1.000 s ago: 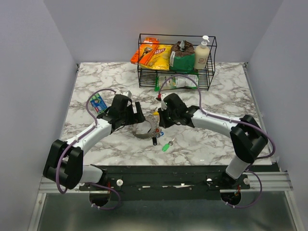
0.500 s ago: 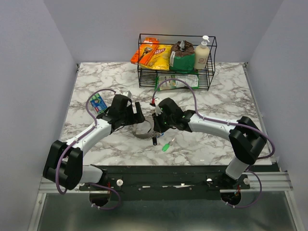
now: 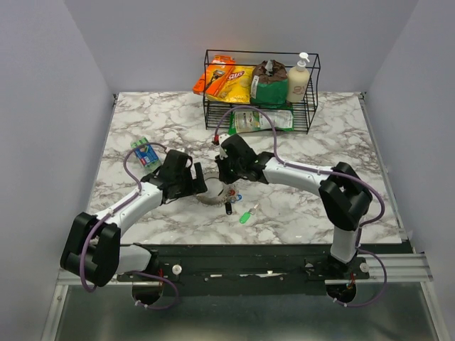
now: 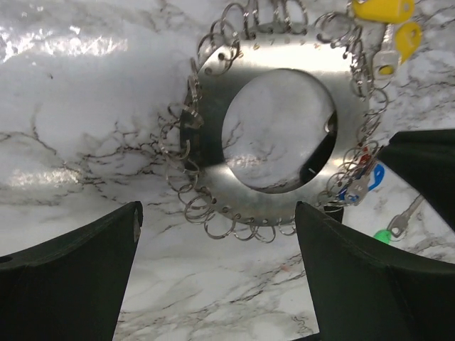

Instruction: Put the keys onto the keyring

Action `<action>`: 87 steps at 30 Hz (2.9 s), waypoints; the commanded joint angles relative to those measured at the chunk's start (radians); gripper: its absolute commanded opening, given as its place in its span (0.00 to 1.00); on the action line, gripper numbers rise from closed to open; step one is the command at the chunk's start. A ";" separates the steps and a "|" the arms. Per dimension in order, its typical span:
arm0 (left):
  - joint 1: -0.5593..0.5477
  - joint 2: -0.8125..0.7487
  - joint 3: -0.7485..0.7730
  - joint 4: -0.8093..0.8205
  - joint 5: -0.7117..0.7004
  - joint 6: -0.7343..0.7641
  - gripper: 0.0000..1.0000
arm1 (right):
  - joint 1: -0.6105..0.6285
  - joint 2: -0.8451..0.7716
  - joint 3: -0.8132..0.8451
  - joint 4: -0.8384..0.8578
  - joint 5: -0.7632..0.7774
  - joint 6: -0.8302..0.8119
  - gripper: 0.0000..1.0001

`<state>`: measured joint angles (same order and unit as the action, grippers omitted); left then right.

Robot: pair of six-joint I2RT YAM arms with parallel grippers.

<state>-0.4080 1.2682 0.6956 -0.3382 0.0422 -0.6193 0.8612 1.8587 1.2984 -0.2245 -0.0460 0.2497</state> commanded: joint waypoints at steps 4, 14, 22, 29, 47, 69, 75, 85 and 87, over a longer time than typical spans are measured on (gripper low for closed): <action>-0.005 0.036 -0.068 0.076 0.059 -0.082 0.96 | -0.020 0.080 0.093 -0.111 0.135 0.072 0.14; -0.005 0.149 -0.044 0.169 0.087 -0.100 0.96 | -0.082 0.131 0.095 -0.134 0.127 0.092 0.13; -0.005 0.276 0.031 0.217 0.125 -0.080 0.95 | -0.087 0.154 0.081 -0.183 0.130 0.102 0.13; -0.005 0.355 0.110 0.211 0.131 -0.053 0.95 | -0.087 0.134 0.036 -0.187 0.071 0.095 0.12; -0.006 0.523 0.320 0.214 0.229 -0.028 0.92 | -0.087 0.004 -0.091 -0.154 -0.087 0.106 0.11; -0.026 0.447 0.420 0.151 0.133 0.019 0.94 | -0.080 -0.165 -0.182 -0.088 -0.108 0.189 0.10; -0.025 0.320 0.371 0.116 0.030 0.038 0.94 | -0.079 -0.168 -0.174 -0.093 -0.065 0.171 0.10; -0.018 0.134 0.217 0.058 -0.028 0.029 0.94 | -0.086 -0.156 -0.152 -0.116 0.015 0.134 0.10; -0.017 0.109 0.180 0.053 -0.034 0.030 0.94 | -0.094 -0.156 -0.151 -0.116 0.026 0.128 0.10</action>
<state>-0.4294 1.4509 0.9379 -0.2432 0.0628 -0.5980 0.7765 1.7073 1.1282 -0.3332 -0.0780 0.4030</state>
